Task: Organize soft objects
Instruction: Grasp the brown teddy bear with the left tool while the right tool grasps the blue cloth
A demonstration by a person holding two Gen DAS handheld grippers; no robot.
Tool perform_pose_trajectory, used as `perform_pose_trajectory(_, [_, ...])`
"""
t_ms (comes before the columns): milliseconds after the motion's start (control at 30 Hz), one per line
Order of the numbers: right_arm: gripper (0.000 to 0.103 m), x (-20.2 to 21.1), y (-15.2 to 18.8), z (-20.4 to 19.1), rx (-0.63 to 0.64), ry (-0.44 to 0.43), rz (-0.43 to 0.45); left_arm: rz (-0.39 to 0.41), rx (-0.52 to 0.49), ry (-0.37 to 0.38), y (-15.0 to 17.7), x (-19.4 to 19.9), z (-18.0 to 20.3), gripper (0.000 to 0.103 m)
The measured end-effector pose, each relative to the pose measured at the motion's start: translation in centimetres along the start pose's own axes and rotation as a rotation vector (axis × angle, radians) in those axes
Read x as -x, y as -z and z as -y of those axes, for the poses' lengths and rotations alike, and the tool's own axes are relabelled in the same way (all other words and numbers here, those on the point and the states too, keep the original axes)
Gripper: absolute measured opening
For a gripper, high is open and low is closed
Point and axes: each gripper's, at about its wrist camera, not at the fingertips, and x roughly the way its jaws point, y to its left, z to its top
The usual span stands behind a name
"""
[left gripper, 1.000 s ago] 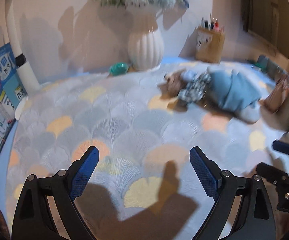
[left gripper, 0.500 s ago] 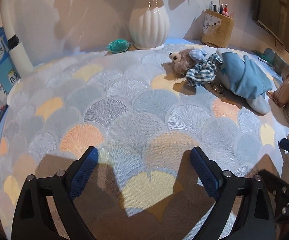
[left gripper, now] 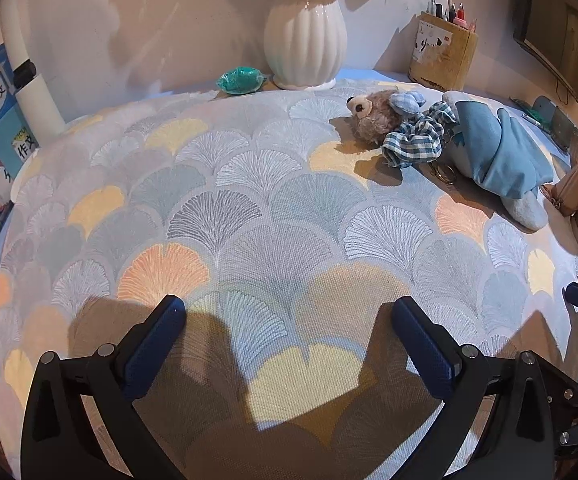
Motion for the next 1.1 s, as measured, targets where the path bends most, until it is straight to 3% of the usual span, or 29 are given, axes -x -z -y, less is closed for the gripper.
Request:
perform_pose_trajectory(300, [0.103,0.0,-0.1,0.0,0.0,0.003,-0.001,-0.013,-0.013,0.005,-0.2,0.3,0.0,0.102])
perform_pose_trajectory(400, [0.103,0.3,-0.1,0.1,0.0,0.01,-0.004,-0.039,-0.014,0.05,-1.0,1.7,0.0,0.101])
perform_pose_trajectory(500, [0.103,2.0,-0.7,0.4,-0.027,-0.008,-0.004,0.025,-0.037,0.101,-3.5,4.8,0.2,0.101])
perform_pose_trajectory(600, [0.103,4.7,-3.1,-0.5,0.032,0.013,0.082,0.073,-0.064,0.17,-6.8,6.1,0.9,0.102])
perform_pose_trajectory(733, [0.103,4.4,-6.7,-0.9,0.071,0.094,0.113,0.058,-0.04,0.306,-10.6,3.1,1.3,0.101])
perform_pose_trajectory(867, [0.103,2.0,-8.6,1.0,-0.02,0.036,0.093,0.002,0.033,0.387,-12.8,-1.5,0.8,0.1])
perform_pose_trajectory(1000, [0.103,-0.7,-9.9,3.2,-0.081,0.013,0.069,-0.053,0.077,0.448,-13.0,-4.9,0.9,0.1])
perform_pose_trajectory(1100, [0.103,-2.4,-10.1,4.0,-0.129,-0.042,0.039,-0.081,0.079,0.465,-12.7,-6.6,1.5,0.089])
